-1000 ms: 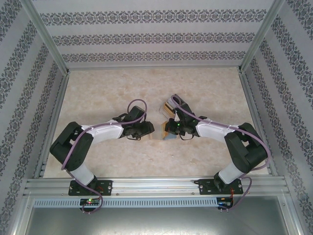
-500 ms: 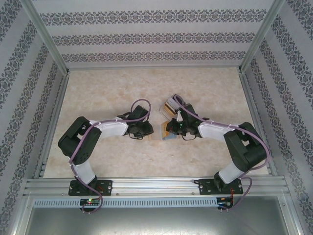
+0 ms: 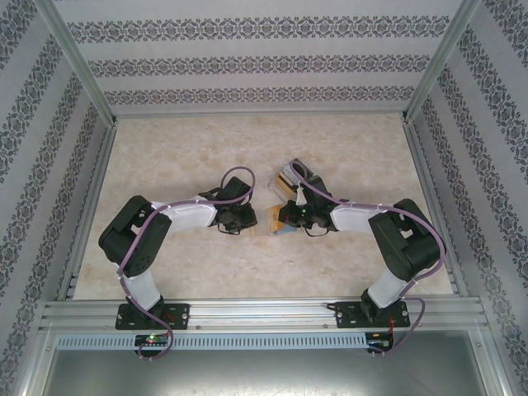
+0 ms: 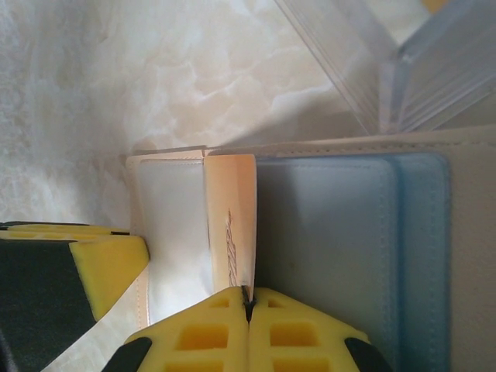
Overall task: Put the credit cards into the card holder
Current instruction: Insert the credit card into the card slot.
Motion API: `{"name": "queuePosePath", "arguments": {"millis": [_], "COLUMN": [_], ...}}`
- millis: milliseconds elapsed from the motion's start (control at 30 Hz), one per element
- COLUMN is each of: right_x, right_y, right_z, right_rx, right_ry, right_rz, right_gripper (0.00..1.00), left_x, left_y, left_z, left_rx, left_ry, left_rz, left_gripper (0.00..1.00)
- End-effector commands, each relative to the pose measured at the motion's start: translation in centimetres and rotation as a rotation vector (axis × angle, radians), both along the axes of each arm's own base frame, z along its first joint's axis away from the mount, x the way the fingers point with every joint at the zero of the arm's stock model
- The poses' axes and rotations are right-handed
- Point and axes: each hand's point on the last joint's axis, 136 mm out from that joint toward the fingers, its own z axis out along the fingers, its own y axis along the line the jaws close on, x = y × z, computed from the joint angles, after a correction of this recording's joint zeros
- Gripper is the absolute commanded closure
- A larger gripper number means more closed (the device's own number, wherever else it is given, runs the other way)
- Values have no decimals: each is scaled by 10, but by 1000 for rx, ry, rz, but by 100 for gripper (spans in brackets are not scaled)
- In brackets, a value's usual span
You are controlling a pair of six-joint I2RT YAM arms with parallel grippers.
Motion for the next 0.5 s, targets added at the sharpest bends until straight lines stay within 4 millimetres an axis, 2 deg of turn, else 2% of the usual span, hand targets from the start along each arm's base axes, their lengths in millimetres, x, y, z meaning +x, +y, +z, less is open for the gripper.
{"name": "queuePosePath", "arguments": {"millis": [0,167,333,467], "right_x": [-24,-25,-18,-22], "right_y": [0,10,10,19], "right_z": [-24,-17,-13,-12], "right_rx": [-36,58,124,154], "right_ry": [73,69,60,43], "right_rz": [51,49,32,58], "right_gripper": [100,100,100,100], "left_x": [-6,-6,-6,-7], "left_y": [8,8,7,8], "left_z": [-15,-16,-14,-15], "left_rx": [55,53,53,61], "left_ry": [44,47,46,50], "left_rz": [-18,-17,-19,-22], "left_gripper": [85,86,86,86]}}
